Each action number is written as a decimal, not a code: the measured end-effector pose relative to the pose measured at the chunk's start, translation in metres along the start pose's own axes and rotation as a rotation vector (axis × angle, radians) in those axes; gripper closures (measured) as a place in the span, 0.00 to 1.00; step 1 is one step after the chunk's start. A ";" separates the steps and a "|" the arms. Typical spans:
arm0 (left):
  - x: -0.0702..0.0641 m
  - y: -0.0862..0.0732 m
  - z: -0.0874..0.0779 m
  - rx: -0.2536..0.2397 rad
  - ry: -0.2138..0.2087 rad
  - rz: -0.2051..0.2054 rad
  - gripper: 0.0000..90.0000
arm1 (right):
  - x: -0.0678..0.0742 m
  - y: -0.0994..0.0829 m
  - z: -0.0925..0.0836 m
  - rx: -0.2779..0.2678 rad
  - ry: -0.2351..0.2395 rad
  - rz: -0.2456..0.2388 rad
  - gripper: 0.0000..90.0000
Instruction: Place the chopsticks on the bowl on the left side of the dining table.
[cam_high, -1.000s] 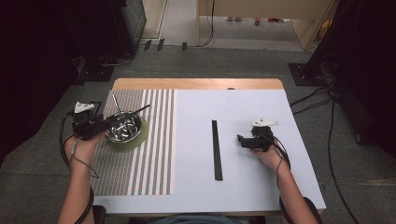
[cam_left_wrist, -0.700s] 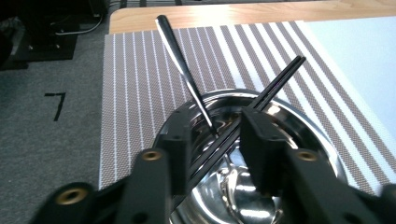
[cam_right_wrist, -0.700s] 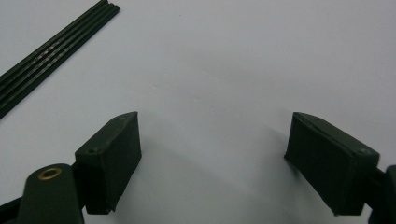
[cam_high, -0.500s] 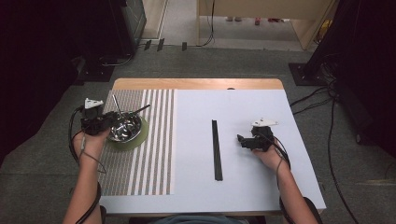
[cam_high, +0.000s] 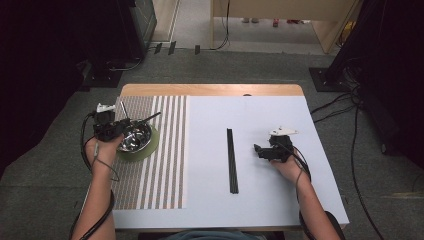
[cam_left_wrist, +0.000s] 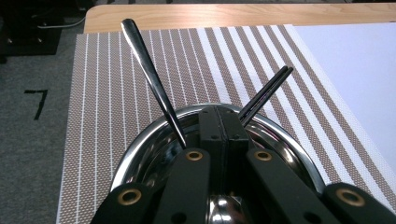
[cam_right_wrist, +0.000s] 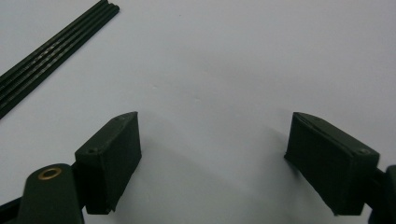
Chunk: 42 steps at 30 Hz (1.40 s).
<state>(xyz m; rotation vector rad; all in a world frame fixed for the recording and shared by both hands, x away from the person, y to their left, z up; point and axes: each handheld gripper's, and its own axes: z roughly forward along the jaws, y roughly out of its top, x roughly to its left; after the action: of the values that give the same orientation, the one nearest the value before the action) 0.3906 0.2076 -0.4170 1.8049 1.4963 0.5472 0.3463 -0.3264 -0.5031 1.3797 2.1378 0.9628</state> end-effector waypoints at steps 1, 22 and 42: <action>0.000 0.000 0.001 0.001 -0.002 0.002 1.00 | 0.000 0.000 0.000 0.000 0.000 0.000 0.19; -0.003 0.003 0.024 0.018 0.003 0.052 1.00 | 0.000 0.000 0.000 0.001 0.000 0.003 0.19; -0.008 0.001 0.031 0.053 -0.006 0.086 1.00 | 0.000 0.000 0.000 0.001 0.000 0.002 0.19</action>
<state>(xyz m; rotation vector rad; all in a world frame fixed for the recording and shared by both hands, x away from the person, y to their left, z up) 0.4115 0.1917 -0.4360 1.9177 1.4462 0.5482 0.3463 -0.3262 -0.5030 1.3831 2.1374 0.9628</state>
